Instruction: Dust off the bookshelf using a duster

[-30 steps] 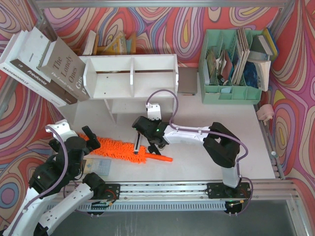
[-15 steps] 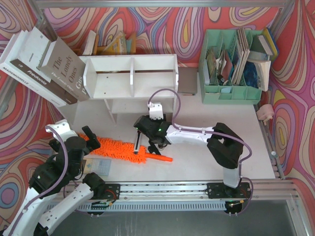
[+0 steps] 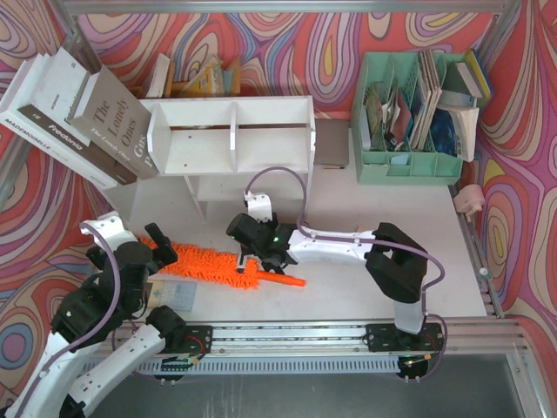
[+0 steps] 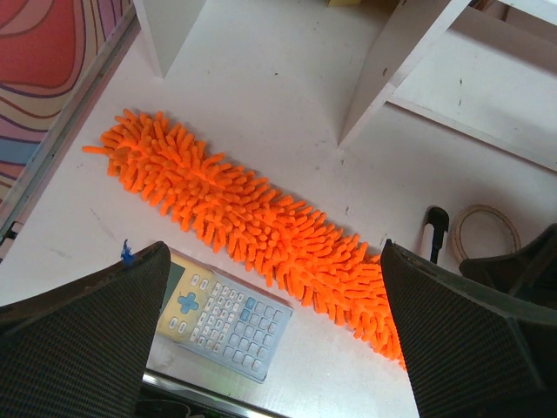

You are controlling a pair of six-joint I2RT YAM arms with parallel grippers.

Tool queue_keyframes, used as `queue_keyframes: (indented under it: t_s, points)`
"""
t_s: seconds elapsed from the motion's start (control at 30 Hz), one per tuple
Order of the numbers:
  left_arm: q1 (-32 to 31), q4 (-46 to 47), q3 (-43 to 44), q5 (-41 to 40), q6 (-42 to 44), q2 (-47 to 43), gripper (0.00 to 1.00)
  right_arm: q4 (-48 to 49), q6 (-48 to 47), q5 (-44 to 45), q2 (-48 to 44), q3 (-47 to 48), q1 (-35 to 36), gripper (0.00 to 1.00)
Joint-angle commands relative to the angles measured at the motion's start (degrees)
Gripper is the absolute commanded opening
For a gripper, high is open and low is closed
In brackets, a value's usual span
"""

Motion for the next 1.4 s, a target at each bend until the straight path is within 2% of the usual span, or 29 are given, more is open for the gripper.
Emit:
queue_keyframes:
  t_s: [0.0, 0.73, 0.87, 1.17, 1.37]
  points:
    - [-0.09, 0.0, -0.64, 0.01, 0.63, -0.67, 0.96, -0.28, -0.09, -2.58, 3.36, 3.69, 0.08, 0.58]
    - [-0.09, 0.32, -0.8, 0.21, 0.8, -0.54, 0.97, -3.22, -2.57, -6.64, 13.19, 11.28, 0.1, 0.58]
    - [-0.13, 0.29, -0.74, 0.19, 0.72, -0.56, 0.97, -7.51, -1.74, -5.54, 15.2, 14.74, 0.09, 0.51]
    - [-0.09, 0.35, -0.82, 0.19, 0.8, -0.54, 0.97, -6.98, -0.44, -4.02, 13.2, 13.2, 0.09, 0.3]
    - [-0.09, 0.34, -0.79, 0.24, 0.8, -0.64, 0.97, -5.27, -0.27, -2.97, 9.15, 10.54, 0.17, 0.22]
